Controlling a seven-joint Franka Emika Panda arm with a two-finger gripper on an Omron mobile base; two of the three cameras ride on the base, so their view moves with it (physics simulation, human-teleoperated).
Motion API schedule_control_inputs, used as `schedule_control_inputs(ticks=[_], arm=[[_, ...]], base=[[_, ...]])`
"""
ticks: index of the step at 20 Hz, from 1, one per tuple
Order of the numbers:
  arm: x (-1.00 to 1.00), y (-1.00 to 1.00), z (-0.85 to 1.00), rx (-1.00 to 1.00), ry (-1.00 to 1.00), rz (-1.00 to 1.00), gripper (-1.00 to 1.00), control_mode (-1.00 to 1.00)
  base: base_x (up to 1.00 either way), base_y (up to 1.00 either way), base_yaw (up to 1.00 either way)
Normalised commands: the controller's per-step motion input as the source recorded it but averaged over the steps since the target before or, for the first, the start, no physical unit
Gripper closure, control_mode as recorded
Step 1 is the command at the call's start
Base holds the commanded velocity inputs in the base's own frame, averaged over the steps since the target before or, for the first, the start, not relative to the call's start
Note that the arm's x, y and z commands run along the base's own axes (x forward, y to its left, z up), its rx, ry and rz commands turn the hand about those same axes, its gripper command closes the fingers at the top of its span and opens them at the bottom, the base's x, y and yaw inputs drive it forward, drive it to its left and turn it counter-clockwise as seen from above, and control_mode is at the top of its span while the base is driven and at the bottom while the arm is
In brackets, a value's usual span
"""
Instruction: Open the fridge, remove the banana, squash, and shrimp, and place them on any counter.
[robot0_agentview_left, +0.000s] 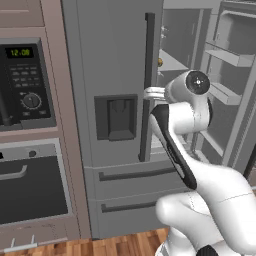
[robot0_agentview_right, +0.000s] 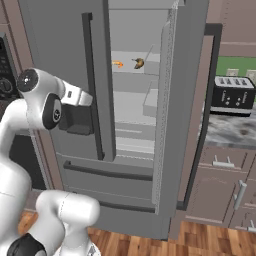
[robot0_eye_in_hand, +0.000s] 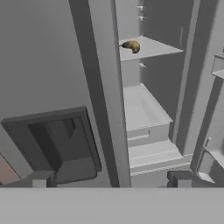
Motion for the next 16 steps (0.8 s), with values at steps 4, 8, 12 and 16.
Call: schedule_control_inputs(ticks=[4, 8, 12, 16], arm=[[0.44, 0.00, 0.15, 0.00, 0.01, 0.00, -1.00, -1.00], [0.43, 0.00, 0.00, -0.06, -0.05, 0.00, -1.00, -1.00], [0.51, 0.08, 0.00, -0.04, -0.06, 0.00, -1.00, -1.00], [0.53, 0.03, 0.00, 0.00, 0.00, 0.00, -1.00, -1.00]], base=[[0.00, 0.00, 0.00], [0.00, 0.00, 0.00], [0.00, 0.00, 0.00], [0.00, 0.00, 0.00]])
